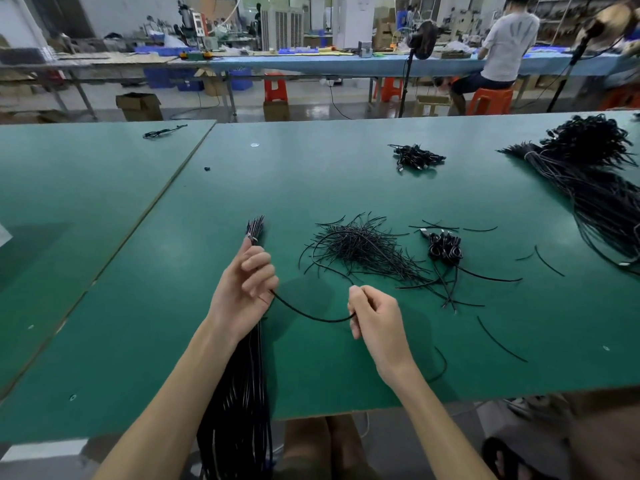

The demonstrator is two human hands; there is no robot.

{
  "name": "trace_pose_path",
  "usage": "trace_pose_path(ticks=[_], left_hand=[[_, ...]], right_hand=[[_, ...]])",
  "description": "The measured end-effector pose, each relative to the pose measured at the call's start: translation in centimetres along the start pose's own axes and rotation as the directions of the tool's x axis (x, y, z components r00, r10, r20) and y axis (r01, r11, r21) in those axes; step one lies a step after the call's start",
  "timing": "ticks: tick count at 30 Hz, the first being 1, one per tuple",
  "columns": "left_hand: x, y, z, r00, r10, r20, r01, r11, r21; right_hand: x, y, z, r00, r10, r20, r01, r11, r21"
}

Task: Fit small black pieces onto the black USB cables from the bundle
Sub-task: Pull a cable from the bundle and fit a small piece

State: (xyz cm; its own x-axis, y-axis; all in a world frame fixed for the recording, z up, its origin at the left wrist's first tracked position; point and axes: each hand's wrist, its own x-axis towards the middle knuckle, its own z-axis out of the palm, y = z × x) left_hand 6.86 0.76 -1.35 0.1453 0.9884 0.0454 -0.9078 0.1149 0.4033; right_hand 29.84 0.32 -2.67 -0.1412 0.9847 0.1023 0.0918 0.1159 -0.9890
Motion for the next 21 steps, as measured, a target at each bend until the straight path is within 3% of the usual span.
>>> trace_pose_path(ticks=[9, 14, 21], left_hand=[[-0.2, -0.2, -0.1, 0.999, 0.009, 0.031, -0.017, 0.967, 0.253], [0.0, -0.2, 0.4, 0.99, 0.108, -0.095, -0.084, 0.971, 0.226], [0.5, -0.8, 1.0, 0.923, 0.279, -0.265, -0.242, 0.957, 0.163]], right_hand=[[0.5, 1.0, -0.7, 0.969, 0.139, -0.205, -0.074, 0.952, 0.297], [0.7, 1.1, -0.8, 0.955, 0.163, -0.249, -0.065, 0.931, 0.359], [1.0, 1.4, -0.9, 0.935, 0.185, -0.303, -0.062, 0.925, 0.375]])
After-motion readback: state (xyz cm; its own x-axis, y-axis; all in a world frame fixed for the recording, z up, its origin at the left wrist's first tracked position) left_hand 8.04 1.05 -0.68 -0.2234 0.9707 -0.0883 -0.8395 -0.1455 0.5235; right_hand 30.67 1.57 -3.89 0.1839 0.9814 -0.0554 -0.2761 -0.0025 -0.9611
